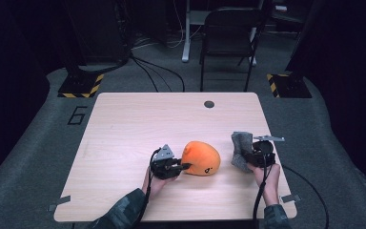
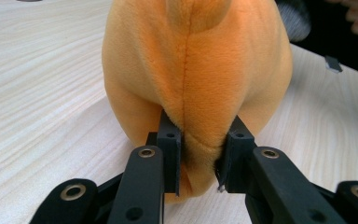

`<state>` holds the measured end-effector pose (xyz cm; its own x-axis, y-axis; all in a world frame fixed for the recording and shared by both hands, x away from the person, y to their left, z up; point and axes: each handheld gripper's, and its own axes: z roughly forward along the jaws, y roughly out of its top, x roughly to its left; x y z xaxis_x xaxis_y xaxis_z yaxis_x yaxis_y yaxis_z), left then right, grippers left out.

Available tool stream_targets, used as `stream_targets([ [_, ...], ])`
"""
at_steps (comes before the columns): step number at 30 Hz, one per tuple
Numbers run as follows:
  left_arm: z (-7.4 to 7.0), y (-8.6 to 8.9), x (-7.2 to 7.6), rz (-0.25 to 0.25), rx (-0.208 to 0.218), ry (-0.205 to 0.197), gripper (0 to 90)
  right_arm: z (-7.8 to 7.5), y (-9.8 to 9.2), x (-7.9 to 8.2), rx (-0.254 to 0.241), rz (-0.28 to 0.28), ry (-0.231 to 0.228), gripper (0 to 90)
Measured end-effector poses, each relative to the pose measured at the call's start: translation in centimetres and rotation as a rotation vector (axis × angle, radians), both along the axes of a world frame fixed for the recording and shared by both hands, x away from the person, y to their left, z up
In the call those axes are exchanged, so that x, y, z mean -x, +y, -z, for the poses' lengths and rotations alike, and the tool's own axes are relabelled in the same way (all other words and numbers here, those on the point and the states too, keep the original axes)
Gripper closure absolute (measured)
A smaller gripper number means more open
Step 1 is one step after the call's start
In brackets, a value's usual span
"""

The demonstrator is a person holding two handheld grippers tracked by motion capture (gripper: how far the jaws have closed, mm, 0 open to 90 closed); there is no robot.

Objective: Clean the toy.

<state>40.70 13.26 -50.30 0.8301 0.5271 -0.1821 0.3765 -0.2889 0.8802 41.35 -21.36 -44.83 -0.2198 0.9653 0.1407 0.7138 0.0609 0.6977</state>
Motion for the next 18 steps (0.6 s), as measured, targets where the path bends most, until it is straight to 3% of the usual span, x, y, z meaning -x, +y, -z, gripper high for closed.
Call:
stream_targets([
  [5,-0.1,-0.2,0.2,-0.001,-0.019,-0.016,73.6,-3.4,3.5,1.3,-0.082,-0.114,-0.068,72.1],
  [7,-0.1,-0.3,0.4,0.000,-0.030,-0.026,73.4,-4.8,6.1,2.1,-0.112,-0.194,-0.095,72.1],
  [12,-0.2,-0.8,0.9,-0.003,-0.066,-0.068,72.8,-5.4,11.0,3.2,-0.143,-0.317,-0.127,72.2],
  [15,-0.3,-1.1,1.3,0.003,-0.094,-0.082,72.7,-4.8,12.8,3.2,-0.098,-0.328,-0.130,72.3],
  [18,-0.2,-1.1,1.1,0.007,-0.104,-0.077,72.6,-3.6,13.1,2.7,-0.041,-0.322,-0.126,72.3],
])
